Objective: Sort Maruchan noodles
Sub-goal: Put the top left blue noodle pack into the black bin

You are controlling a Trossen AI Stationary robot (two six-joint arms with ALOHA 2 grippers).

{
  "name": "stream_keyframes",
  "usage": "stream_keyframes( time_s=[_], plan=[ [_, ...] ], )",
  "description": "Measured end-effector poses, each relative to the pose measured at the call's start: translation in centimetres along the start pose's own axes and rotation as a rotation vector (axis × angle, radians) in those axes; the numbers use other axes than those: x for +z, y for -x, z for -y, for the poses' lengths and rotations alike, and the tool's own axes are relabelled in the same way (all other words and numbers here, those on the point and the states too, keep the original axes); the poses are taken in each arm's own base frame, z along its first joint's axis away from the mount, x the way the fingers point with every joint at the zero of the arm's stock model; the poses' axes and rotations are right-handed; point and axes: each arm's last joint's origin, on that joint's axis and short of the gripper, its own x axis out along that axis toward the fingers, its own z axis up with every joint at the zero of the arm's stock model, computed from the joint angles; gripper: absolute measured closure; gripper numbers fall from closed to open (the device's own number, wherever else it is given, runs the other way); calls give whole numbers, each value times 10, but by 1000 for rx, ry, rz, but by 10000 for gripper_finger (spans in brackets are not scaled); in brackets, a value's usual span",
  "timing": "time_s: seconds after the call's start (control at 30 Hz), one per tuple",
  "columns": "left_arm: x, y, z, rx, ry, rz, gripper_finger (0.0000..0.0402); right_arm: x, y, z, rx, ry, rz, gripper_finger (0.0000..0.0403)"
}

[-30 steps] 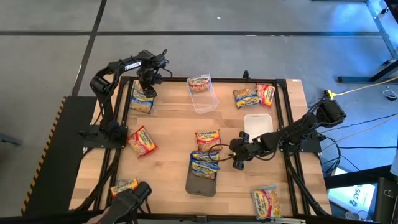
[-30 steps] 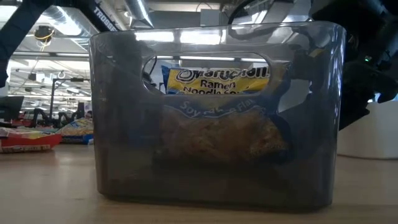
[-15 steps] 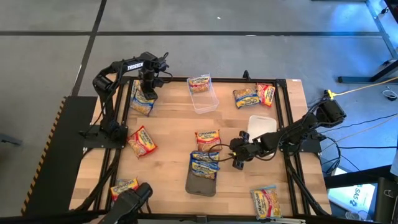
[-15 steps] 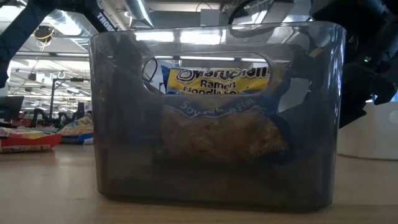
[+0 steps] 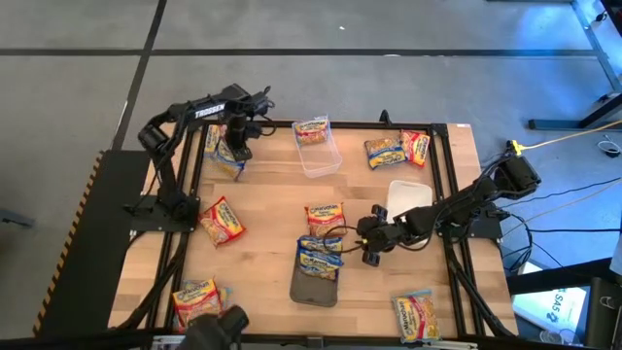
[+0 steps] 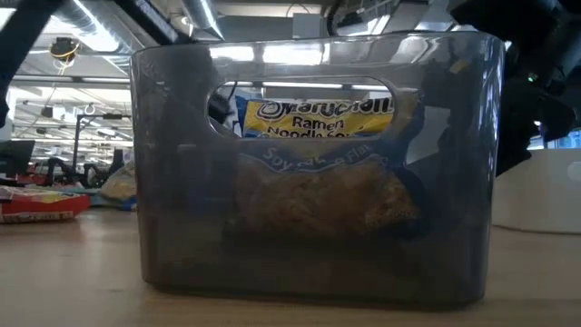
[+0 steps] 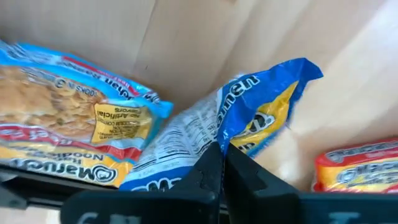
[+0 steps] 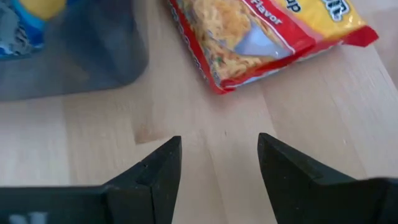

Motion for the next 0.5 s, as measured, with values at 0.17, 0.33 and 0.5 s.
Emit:
stream_keyframes(
  time_s=[0.17,0.33,0.5],
  plan=[
    [-14,35,38,72,-27,132,401,10,6,-4,-20,41,-29,217],
    [-31,61,74,113,-36,267,401,18,14,-5,-79,68,-80,217],
    [-47,78,103,119,-44,390,401,28,22,-8,-111,88,-115,217]
  ],
)
